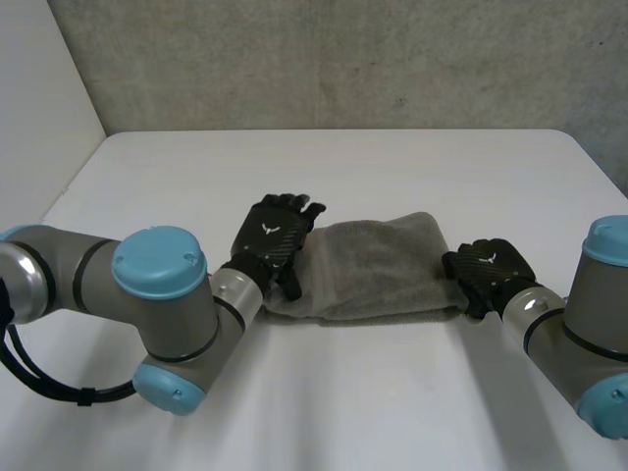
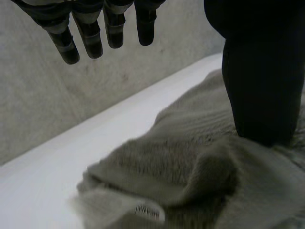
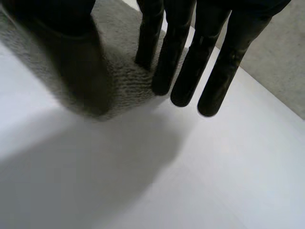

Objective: Fold the laundry

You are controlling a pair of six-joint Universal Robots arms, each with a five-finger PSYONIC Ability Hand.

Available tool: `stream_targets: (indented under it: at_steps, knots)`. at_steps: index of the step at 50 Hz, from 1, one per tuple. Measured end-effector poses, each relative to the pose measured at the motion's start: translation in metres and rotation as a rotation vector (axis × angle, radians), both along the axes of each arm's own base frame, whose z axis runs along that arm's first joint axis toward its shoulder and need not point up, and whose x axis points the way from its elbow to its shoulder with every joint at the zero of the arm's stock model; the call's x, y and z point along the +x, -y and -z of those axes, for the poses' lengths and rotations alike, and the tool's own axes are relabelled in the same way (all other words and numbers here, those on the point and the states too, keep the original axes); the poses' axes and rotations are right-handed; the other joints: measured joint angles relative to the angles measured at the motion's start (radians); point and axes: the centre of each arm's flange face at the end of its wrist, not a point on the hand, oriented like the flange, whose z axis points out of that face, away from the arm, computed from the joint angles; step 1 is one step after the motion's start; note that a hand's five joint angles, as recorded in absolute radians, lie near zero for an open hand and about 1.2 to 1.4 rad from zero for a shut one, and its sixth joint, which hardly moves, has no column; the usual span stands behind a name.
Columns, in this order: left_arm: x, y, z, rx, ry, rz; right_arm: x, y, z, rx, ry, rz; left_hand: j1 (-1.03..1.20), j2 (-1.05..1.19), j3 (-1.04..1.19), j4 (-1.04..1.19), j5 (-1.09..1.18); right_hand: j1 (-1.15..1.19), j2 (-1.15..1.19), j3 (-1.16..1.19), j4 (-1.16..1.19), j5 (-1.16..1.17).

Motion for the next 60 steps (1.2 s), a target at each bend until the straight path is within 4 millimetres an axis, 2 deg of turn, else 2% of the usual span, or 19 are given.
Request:
stream_targets:
  at_steps: [1, 2, 7, 10, 11, 17, 21, 22, 24, 25, 27, 30, 33, 35, 39, 43, 47, 53, 60]
  knots:
    - [0.002, 0.000, 0.002, 0.007, 0.008, -0.011, 0.001, 0.003, 0.000, -0.011, -0.002, 0.001, 0.000, 0.000, 0.000, 0.000, 0.000, 0.172, 0.188, 0.183, 0.206, 0.204]
    - [0.003, 0.000, 0.002, 0.013, 0.015, -0.023, 0.002, 0.006, -0.002, -0.026, -0.003, 0.002, 0.000, 0.000, 0.000, 0.000, 0.000, 0.247, 0.280, 0.277, 0.302, 0.289]
    - [0.013, -0.001, -0.006, 0.027, 0.031, -0.055, 0.009, 0.018, -0.017, -0.100, 0.005, -0.001, 0.000, 0.000, 0.000, 0.000, 0.000, 0.340, 0.313, 0.325, 0.350, 0.347]
    - [0.020, -0.003, -0.015, 0.027, 0.031, -0.070, 0.020, 0.020, -0.032, -0.151, 0.019, -0.024, 0.000, 0.000, 0.000, 0.000, 0.000, 0.340, 0.313, 0.325, 0.350, 0.347]
    - [0.024, -0.004, -0.020, 0.027, 0.031, -0.079, 0.030, 0.017, -0.040, -0.176, 0.029, -0.052, 0.000, 0.000, 0.000, 0.000, 0.000, 0.340, 0.313, 0.325, 0.350, 0.347]
    - [0.047, -0.003, -0.040, 0.010, 0.023, -0.150, 0.102, -0.026, -0.067, -0.277, 0.082, -0.272, 0.000, 0.000, 0.000, 0.000, 0.000, 0.340, 0.313, 0.326, 0.350, 0.347]
    - [0.067, 0.000, -0.048, 0.002, 0.021, -0.217, 0.143, -0.061, -0.068, -0.297, 0.079, -0.408, 0.000, 0.000, 0.000, 0.000, 0.000, 0.339, 0.313, 0.325, 0.349, 0.346]
    - [0.070, 0.001, -0.048, 0.002, 0.021, -0.225, 0.147, -0.066, -0.066, -0.295, 0.073, -0.422, 0.000, 0.000, 0.000, 0.000, 0.000, 0.325, 0.299, 0.311, 0.341, 0.335]
    - [0.079, 0.003, -0.050, 0.002, 0.021, -0.254, 0.156, -0.075, -0.063, -0.287, 0.054, -0.440, 0.000, 0.000, 0.000, 0.000, 0.000, 0.111, 0.081, 0.101, 0.146, 0.126]
    - [0.086, 0.004, -0.051, 0.003, 0.022, -0.274, 0.158, -0.079, -0.061, -0.279, 0.040, -0.434, 0.000, 0.000, 0.000, 0.000, 0.000, -0.097, -0.129, -0.105, -0.078, -0.107]
    - [0.094, 0.006, -0.051, 0.006, 0.023, -0.295, 0.154, -0.077, -0.060, -0.267, 0.021, -0.388, 0.000, 0.000, 0.000, 0.000, 0.000, -0.392, -0.421, -0.387, -0.358, -0.396]
    - [0.101, 0.007, -0.051, 0.009, 0.022, -0.312, 0.137, -0.062, -0.061, -0.254, 0.017, -0.285, 0.000, 0.000, 0.000, 0.000, 0.000, -0.503, -0.517, -0.508, -0.476, -0.523]
    - [0.102, 0.007, -0.052, 0.006, 0.018, -0.311, 0.112, -0.043, -0.063, -0.240, 0.036, -0.180, 0.000, 0.000, 0.000, 0.000, 0.000, -0.505, -0.518, -0.509, -0.478, -0.529]
    - [0.100, 0.008, -0.055, -0.002, 0.009, -0.303, 0.084, -0.026, -0.062, -0.215, 0.067, -0.102, 0.000, 0.000, 0.000, 0.000, 0.000, -0.505, -0.518, -0.509, -0.478, -0.529]
    - [0.093, 0.008, -0.062, -0.023, -0.010, -0.281, 0.048, -0.014, -0.055, -0.154, 0.113, -0.046, 0.000, 0.000, 0.000, 0.000, 0.000, -0.506, -0.518, -0.509, -0.478, -0.530]
    - [0.083, 0.005, -0.066, -0.042, -0.027, -0.250, 0.021, -0.014, -0.039, -0.063, 0.145, -0.032, 0.000, 0.000, 0.000, 0.000, 0.000, -0.506, -0.518, -0.509, -0.478, -0.529]
    - [0.077, 0.002, -0.067, -0.053, -0.036, -0.231, 0.007, -0.017, -0.024, 0.008, 0.158, -0.027, 0.000, 0.000, 0.000, 0.000, 0.000, -0.506, -0.518, -0.509, -0.478, -0.525]
    - [0.075, -0.001, -0.066, -0.055, -0.040, -0.222, 0.003, -0.019, -0.011, 0.047, 0.159, -0.027, 0.000, 0.000, 0.000, 0.000, 0.000, -0.474, -0.496, -0.482, -0.455, -0.466]
    - [0.076, -0.002, -0.065, -0.047, -0.048, -0.224, 0.005, -0.010, -0.002, 0.006, 0.155, -0.021, 0.000, 0.000, 0.000, 0.000, 0.000, -0.166, -0.185, -0.174, -0.151, -0.164]
